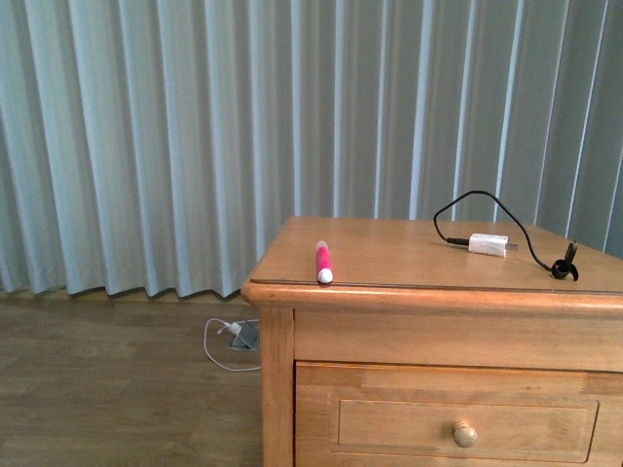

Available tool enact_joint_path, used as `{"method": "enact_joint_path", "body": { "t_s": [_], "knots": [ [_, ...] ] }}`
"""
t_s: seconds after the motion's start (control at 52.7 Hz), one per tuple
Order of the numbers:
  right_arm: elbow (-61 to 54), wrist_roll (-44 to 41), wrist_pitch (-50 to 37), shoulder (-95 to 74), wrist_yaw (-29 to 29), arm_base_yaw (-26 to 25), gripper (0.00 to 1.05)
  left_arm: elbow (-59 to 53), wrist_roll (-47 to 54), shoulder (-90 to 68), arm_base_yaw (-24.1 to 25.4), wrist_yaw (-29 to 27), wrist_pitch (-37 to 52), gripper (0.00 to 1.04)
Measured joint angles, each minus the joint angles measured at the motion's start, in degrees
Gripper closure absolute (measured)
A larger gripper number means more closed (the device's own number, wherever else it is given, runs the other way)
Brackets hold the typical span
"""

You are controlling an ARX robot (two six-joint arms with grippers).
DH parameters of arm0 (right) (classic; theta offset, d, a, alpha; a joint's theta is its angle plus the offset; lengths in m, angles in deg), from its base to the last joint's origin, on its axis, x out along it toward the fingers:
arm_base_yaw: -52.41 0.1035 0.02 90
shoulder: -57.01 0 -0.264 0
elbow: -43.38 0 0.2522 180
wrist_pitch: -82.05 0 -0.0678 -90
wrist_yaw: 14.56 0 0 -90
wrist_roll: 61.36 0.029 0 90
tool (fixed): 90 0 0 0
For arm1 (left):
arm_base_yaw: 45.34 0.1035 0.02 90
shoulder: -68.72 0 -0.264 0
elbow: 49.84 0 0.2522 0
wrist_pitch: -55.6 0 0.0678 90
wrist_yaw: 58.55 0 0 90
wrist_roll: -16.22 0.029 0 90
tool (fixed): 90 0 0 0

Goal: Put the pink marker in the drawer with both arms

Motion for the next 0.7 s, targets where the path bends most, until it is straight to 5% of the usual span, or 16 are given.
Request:
{"method": "enact_joint_path", "body": {
  "t_s": [0.702],
  "knots": [
    [0.0, 0.0, 0.0, 0.0, 0.0, 0.0, 0.08, 0.0, 0.0, 0.0, 0.0, 0.0, 0.0, 0.06]
  ]
}}
